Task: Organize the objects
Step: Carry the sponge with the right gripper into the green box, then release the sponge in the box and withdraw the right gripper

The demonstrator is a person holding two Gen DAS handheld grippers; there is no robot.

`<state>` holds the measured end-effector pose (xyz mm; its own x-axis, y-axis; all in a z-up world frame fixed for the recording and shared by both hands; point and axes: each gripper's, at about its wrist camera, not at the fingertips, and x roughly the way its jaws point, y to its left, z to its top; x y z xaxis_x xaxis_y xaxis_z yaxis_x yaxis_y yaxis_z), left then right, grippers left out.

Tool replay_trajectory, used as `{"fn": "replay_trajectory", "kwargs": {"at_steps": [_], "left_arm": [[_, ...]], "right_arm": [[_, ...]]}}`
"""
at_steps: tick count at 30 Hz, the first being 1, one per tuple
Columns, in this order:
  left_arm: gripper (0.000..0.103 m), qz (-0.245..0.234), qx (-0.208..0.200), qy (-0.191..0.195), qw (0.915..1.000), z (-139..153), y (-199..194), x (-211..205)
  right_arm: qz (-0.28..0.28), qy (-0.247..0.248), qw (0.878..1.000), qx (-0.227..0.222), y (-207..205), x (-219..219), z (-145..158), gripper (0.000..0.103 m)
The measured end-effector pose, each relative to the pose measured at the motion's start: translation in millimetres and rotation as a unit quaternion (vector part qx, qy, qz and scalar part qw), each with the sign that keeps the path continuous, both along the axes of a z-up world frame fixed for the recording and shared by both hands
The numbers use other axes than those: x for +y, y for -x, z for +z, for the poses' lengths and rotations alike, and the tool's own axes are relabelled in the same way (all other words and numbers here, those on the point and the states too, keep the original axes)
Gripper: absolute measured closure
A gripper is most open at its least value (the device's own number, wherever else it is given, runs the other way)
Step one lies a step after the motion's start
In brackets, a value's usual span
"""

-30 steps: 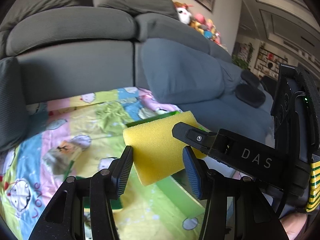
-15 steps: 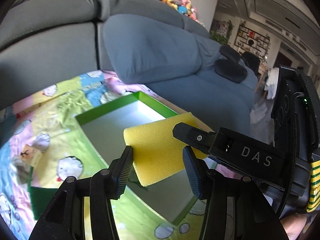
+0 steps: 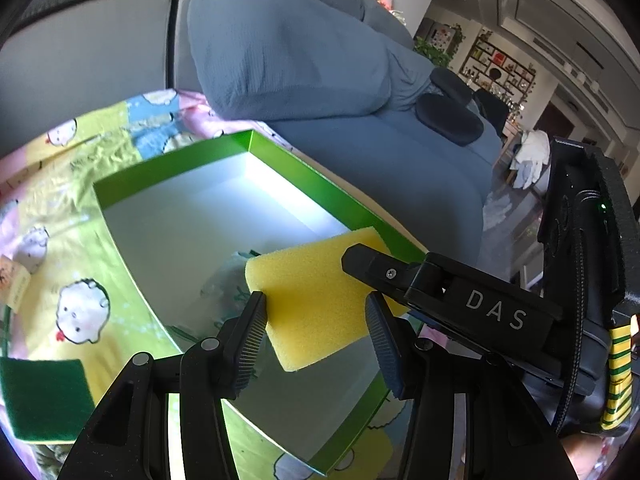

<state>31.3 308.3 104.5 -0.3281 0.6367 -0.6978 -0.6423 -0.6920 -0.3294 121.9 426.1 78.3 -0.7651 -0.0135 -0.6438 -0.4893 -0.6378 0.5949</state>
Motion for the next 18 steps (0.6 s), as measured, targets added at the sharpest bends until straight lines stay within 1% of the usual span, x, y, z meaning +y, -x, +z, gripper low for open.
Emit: {"fn": "replay_trajectory", "kwargs": {"at_steps": [5,14,17,18], "left_arm": [[0.051,-0.004,-0.020,-0.004,0.9998,-6,0,0],[0.051,-0.001,-0.051,-0.012,0.9986,-15,5,-4],[0.051,0.006,-0.042,-0.009,0.9991,-11,2,-9],[0.051,0.008,-0.036,-0.008,0.9993,-9,2,-11]], "right_arm": [[-0.007,-0.005,1.000,-0.019,2,0,-4,0.054],[-0.018,-0.022,0.999,-0.033,5,-2,-4,0.054],[-0.020,-0.043,0.998,-0.039,5,-5,0,0.053],[-0.020,-0.050,0.998,-0.039,5,-6,1,0.049]]}}
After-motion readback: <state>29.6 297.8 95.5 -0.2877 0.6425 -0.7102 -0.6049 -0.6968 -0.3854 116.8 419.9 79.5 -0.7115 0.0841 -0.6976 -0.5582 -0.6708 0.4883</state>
